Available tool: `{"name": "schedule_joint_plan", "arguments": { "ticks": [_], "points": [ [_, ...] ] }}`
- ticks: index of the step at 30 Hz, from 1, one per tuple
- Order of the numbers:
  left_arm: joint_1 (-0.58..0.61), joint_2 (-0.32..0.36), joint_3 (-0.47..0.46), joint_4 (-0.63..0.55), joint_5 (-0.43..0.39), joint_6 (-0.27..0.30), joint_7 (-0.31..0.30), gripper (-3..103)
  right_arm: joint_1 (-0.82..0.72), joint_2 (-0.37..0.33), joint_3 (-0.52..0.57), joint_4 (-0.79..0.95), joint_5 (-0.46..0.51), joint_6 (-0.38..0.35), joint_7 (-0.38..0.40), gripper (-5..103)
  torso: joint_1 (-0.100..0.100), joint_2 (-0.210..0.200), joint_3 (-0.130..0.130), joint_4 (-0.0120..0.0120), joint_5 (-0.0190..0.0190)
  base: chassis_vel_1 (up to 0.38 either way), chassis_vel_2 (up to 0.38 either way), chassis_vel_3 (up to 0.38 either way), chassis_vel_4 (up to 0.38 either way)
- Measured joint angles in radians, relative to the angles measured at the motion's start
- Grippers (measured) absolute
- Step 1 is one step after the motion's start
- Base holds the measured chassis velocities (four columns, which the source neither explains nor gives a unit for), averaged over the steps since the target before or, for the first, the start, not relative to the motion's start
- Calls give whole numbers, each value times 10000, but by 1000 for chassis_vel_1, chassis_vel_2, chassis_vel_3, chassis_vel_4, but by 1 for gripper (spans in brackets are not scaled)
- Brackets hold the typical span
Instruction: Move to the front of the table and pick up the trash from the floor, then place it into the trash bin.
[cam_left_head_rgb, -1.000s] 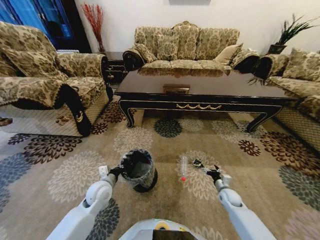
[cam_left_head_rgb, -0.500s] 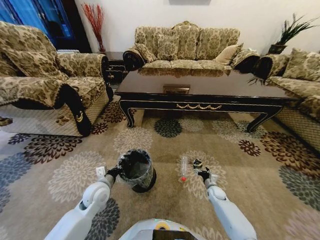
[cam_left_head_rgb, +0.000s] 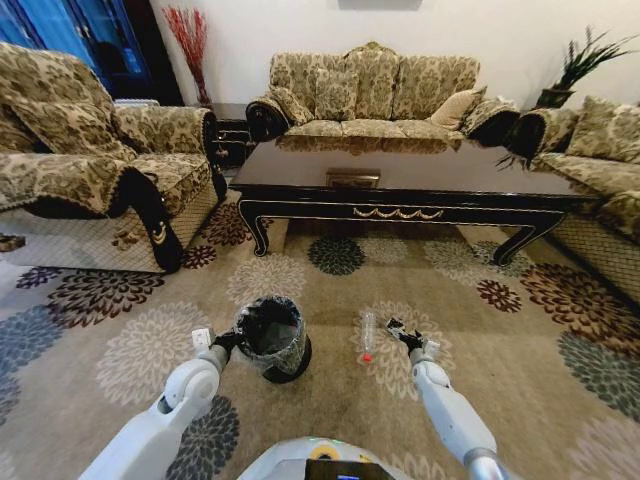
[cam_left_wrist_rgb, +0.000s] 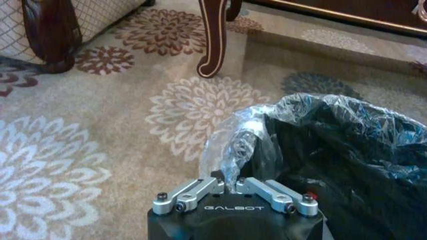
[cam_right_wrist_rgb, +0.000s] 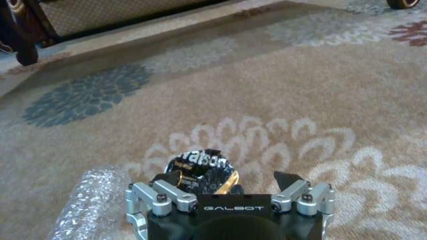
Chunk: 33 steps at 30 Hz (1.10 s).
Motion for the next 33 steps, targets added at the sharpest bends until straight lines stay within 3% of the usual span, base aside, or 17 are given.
{"name": "schedule_joint_plan", "arguments": {
  "ticks": [8,9,11,13,17,21,24,33],
  "points": [
    [-65,14,81,15,-24,-20,-12,3,367,76,-118,-626,-51,-35,-65,84,0,0,0,1,-1,0,0,0,0],
    [-88,13,88,15,-24,-54,-14,3,435,121,-124,-723,-129,-37,-68,77,0,0,0,1,-1,0,0,0,0],
    [-93,9,89,15,-23,-98,-14,3,461,153,-125,-788,-214,-35,-80,73,0,0,0,2,0,0,0,0,0],
    [-90,-3,87,16,-20,-126,-14,3,469,176,-128,-835,-279,-31,-87,73,0,0,0,2,0,0,0,0,0],
    [-61,-45,72,46,-6,-185,-3,3,495,227,-191,-1003,-403,-27,-100,54,0,0,0,0,0,0,0,0,0],
    [-69,-55,71,46,-4,-208,6,3,535,229,-198,-1045,-427,-35,-107,47,0,0,0,1,-1,0,0,0,0],
    [-83,-74,95,46,22,-217,7,3,503,229,-229,-1019,-453,-62,-104,34,0,0,0,1,1,0,0,0,0],
    [-205,-224,305,83,231,-287,24,3,426,266,-249,-943,-527,-111,-34,21,0,0,0,-1,1,0,0,0,0]
  ]
}}
